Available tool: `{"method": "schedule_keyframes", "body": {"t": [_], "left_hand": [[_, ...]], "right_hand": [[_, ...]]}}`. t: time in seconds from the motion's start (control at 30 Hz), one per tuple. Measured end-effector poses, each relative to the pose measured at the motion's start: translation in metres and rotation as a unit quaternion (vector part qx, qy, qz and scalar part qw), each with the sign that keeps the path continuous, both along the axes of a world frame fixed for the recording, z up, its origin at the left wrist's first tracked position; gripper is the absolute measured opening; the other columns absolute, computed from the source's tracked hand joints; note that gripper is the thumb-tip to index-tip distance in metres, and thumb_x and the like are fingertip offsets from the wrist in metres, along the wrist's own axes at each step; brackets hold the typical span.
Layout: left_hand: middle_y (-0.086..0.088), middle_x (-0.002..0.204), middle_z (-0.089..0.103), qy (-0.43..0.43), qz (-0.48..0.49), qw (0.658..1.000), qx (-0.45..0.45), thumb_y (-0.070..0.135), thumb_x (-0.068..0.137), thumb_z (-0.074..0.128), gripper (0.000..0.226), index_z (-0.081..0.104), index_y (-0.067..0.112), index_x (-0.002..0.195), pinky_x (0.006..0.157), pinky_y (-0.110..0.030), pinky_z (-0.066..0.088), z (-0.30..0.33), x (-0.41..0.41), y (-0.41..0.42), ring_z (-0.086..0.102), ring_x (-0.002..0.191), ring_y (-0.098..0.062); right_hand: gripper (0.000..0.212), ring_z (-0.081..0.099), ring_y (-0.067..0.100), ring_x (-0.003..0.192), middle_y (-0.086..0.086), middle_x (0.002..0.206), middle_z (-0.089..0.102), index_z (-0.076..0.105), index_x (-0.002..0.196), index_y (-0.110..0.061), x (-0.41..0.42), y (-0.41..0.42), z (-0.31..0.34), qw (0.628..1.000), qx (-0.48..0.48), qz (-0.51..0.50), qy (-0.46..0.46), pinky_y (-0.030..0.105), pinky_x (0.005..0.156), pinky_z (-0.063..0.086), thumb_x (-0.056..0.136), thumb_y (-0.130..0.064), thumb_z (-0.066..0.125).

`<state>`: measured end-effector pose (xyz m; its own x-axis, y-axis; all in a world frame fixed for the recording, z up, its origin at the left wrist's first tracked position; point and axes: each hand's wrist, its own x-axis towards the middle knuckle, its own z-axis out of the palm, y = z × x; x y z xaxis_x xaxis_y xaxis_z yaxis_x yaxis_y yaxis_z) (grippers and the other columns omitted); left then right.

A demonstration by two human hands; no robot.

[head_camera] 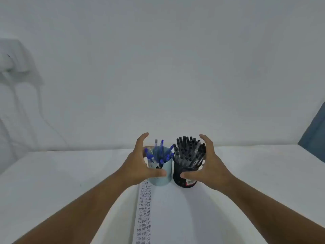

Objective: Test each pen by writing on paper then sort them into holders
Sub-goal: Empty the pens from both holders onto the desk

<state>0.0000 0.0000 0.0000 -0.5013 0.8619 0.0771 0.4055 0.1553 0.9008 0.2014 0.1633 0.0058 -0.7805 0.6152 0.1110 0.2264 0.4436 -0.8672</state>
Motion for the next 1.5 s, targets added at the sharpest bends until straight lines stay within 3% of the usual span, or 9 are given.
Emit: {"method": "schedule_keyframes", "body": {"t": [0.17, 0.27, 0.43, 0.53, 0.73, 0.93, 1.13, 1.3, 1.5], "left_hand": [[0.01, 0.111, 0.073, -0.035, 0.043, 0.996, 0.076, 0.028, 0.051, 0.101, 0.091, 0.051, 0.043, 0.126, 0.085, -0.032, 0.059, -0.04, 0.0, 0.008, 0.069, 0.107, -0.013], [0.009, 0.111, 0.074, -0.015, 0.052, 0.991, 0.124, 0.016, 0.058, 0.098, 0.07, 0.064, 0.035, 0.116, 0.078, -0.026, 0.059, -0.043, -0.003, 0.006, 0.071, 0.1, -0.013], [0.012, 0.12, 0.069, 0.064, 0.084, 0.98, 0.17, 0.029, 0.048, 0.1, 0.086, 0.061, 0.041, 0.124, 0.078, -0.028, 0.061, -0.03, -0.025, -0.021, 0.068, 0.103, -0.009], [0.019, 0.119, 0.066, 0.137, 0.13, 0.967, 0.174, 0.024, 0.048, 0.101, 0.084, 0.059, 0.054, 0.114, 0.079, -0.021, 0.059, -0.024, -0.04, -0.054, 0.066, 0.099, -0.003], [0.022, 0.121, 0.057, 0.248, 0.185, 0.941, 0.136, 0.015, 0.055, 0.097, 0.086, 0.057, 0.04, 0.128, 0.077, -0.003, 0.044, -0.03, -0.075, -0.131, 0.053, 0.107, 0.012], [0.019, 0.129, 0.053, 0.423, 0.2, 0.883, 0.043, 0.026, 0.057, 0.082, 0.087, 0.053, 0.036, 0.138, 0.093, -0.04, 0.053, -0.044, -0.112, -0.189, 0.055, 0.116, -0.011], [0.016, 0.132, 0.056, 0.537, 0.223, 0.813, -0.008, 0.007, 0.056, 0.081, 0.089, 0.056, 0.035, 0.136, 0.1, -0.045, 0.037, -0.063, -0.137, -0.206, 0.049, 0.129, -0.016], [0.017, 0.133, 0.055, 0.55, 0.215, 0.807, -0.017, 0.004, 0.057, 0.085, 0.092, 0.052, 0.035, 0.137, 0.103, -0.053, 0.037, -0.069, -0.15, -0.211, 0.046, 0.132, -0.02], [0.015, 0.126, 0.058, 0.535, 0.237, 0.811, -0.003, -0.002, 0.053, 0.084, 0.093, 0.05, 0.038, 0.13, 0.101, -0.06, 0.042, -0.068, -0.163, -0.223, 0.052, 0.124, -0.02]], "right_hand": [[0.108, 0.06, -0.011, 0.105, -0.041, 0.109, 0.059, 0.03, 0.135, -0.041, -0.018, 0.001, -0.053, 0.994, -0.001, -0.054, 0.096, 0.009, 0.079, 0.047, 0.055, -0.017, 0.099], [0.084, 0.063, -0.008, 0.099, -0.035, 0.103, 0.064, 0.047, 0.119, -0.035, -0.024, 0.002, -0.066, 0.988, 0.019, -0.085, 0.129, 0.012, 0.077, 0.047, 0.056, -0.016, 0.098], [0.079, 0.063, -0.011, 0.092, -0.03, 0.099, 0.067, 0.054, 0.118, -0.031, -0.037, -0.008, -0.05, 0.981, 0.083, -0.055, 0.164, 0.004, 0.073, 0.045, 0.053, -0.018, 0.098], [0.083, 0.063, -0.009, 0.092, -0.028, 0.101, 0.067, 0.052, 0.123, -0.038, -0.053, -0.026, -0.033, 0.979, 0.128, -0.012, 0.155, 0.012, 0.076, 0.048, 0.054, -0.029, 0.098], [0.082, 0.064, -0.008, 0.091, -0.023, 0.101, 0.067, 0.052, 0.126, -0.041, -0.101, -0.072, -0.018, 0.973, 0.171, 0.062, 0.146, 0.006, 0.072, 0.047, 0.058, -0.025, 0.095], [0.086, 0.061, 0.01, 0.093, -0.019, 0.098, 0.065, 0.046, 0.127, -0.047, -0.144, -0.109, -0.019, 0.947, 0.308, 0.077, 0.049, 0.043, 0.097, 0.046, 0.052, -0.046, 0.086], [0.1, 0.051, 0.017, 0.104, -0.014, 0.098, 0.053, 0.028, 0.146, -0.035, -0.159, -0.134, -0.016, 0.858, 0.494, 0.085, -0.111, 0.035, 0.102, 0.029, 0.061, -0.047, 0.08], [0.086, 0.05, 0.019, 0.096, -0.008, 0.1, 0.063, 0.034, 0.133, -0.029, -0.17, -0.152, -0.013, 0.787, 0.595, 0.095, -0.134, 0.034, 0.091, 0.033, 0.062, -0.055, 0.076], [0.073, 0.049, 0.019, 0.092, -0.008, 0.094, 0.061, 0.04, 0.124, -0.032, -0.178, -0.163, -0.009, 0.761, 0.634, 0.1, -0.099, 0.035, 0.09, 0.035, 0.062, -0.05, 0.073]]}}
